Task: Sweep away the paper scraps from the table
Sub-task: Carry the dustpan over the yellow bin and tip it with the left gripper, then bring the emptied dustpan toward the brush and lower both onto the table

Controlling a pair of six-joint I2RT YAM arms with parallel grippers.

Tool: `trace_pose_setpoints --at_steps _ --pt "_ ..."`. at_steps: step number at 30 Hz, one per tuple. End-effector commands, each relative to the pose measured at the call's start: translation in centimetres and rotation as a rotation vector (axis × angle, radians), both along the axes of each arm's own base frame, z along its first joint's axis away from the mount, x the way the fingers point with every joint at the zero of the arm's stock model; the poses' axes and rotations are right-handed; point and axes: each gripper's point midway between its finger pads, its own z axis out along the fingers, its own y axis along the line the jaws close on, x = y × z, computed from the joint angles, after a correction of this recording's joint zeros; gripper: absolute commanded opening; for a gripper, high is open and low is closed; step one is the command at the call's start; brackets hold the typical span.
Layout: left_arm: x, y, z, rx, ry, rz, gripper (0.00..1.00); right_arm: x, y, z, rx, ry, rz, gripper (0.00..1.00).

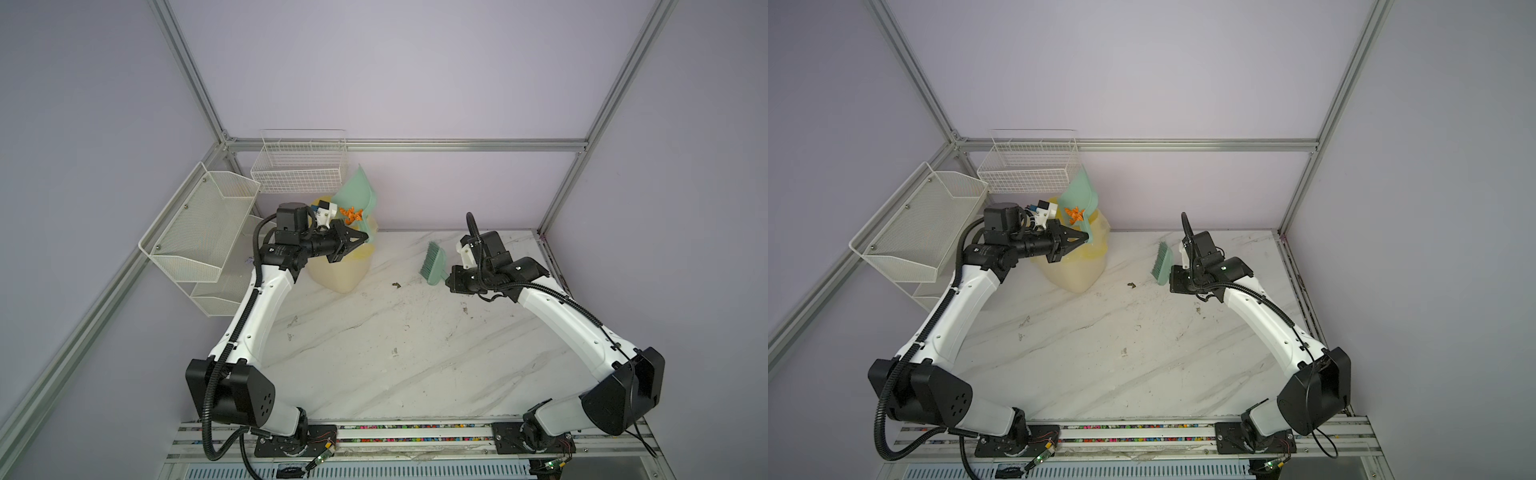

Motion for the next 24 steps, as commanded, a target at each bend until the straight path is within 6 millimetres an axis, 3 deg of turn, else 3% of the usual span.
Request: trace_pose_setpoints --at_steps 1,6,17,24 --pt "-0.7 0.4 4.5 -0.24 -0.086 -0.053 0.0 0.2 -0.1 1.6 0.026 -0.045 -0.006 0.0" --pt "-0.4 2.0 4.2 -0.378 -0.056 -0.022 0.0 0.2 -0.1 2.2 0.033 -0.054 -0.007 0.0" --pt "-1.0 3.6 6.8 -0.766 -0.104 -0.075 0.0 0.1 -0.1 3.5 0.057 -0.07 -0.017 0.0" --pt "-0.8 4.4 5.9 -0.869 -0.085 -0.063 0.0 0.2 -0.1 4.0 0.06 -0.072 -0.024 0.0"
